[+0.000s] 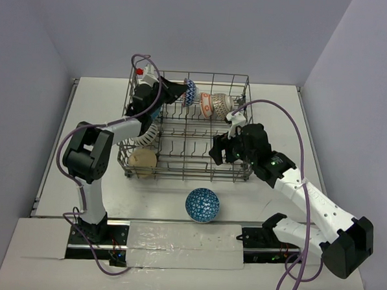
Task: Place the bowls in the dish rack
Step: Insert the bowl into the dish rack.
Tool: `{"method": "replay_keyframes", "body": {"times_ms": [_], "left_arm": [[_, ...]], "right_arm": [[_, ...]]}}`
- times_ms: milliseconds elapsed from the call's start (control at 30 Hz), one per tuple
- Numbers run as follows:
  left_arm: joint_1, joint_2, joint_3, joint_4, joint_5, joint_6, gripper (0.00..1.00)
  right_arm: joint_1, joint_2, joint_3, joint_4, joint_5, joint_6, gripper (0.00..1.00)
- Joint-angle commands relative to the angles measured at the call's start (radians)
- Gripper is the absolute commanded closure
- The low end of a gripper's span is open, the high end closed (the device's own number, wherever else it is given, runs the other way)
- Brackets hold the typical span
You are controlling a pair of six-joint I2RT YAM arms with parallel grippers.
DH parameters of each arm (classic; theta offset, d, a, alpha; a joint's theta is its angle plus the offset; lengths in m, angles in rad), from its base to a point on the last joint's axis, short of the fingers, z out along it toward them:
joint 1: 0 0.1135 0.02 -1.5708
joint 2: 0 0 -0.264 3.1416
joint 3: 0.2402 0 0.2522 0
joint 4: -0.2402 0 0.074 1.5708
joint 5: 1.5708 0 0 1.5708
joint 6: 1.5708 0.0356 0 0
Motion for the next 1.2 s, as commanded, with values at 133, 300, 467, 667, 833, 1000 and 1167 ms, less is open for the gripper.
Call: {"method": "replay_keyframes", "body": {"times_ms": [133, 300, 467, 667, 833, 1000, 1167], "left_arm": [[0.023, 0.041, 0.054, 0.053, 0.074, -0.094, 1.0], [0.025, 0.069, 0.087, 0.043, 0.128, -0.11, 1.0], [0.026, 0.087, 0.129, 0.008, 0.185, -0.096, 1.0], [0.03, 0.095, 0.132, 0.0, 0.209, -0.099, 1.0], [0.042, 0.092, 0.094, 0.026, 0.206, -0.123, 1.0], [0.051, 0.073, 0.066, 0.007, 0.183, -0.125, 1.0], [0.062, 0.066, 0.052, -0.006, 0.18, -0.142, 1.0]], "right_arm": [[0.014, 0.0, 0.041, 0.02, 0.003, -0.014, 0.22], [0.016, 0.003, 0.044, 0.018, 0.003, -0.015, 0.22], [0.019, 0.006, 0.044, 0.015, 0.003, -0.017, 0.22], [0.022, 0.011, 0.047, 0.01, 0.003, -0.018, 0.22], [0.027, 0.008, 0.049, 0.003, 0.009, -0.021, 0.21], [0.034, 0.012, 0.052, -0.006, 0.012, -0.026, 0.22], [0.042, 0.009, 0.053, -0.014, 0.023, -0.029, 0.22]]}}
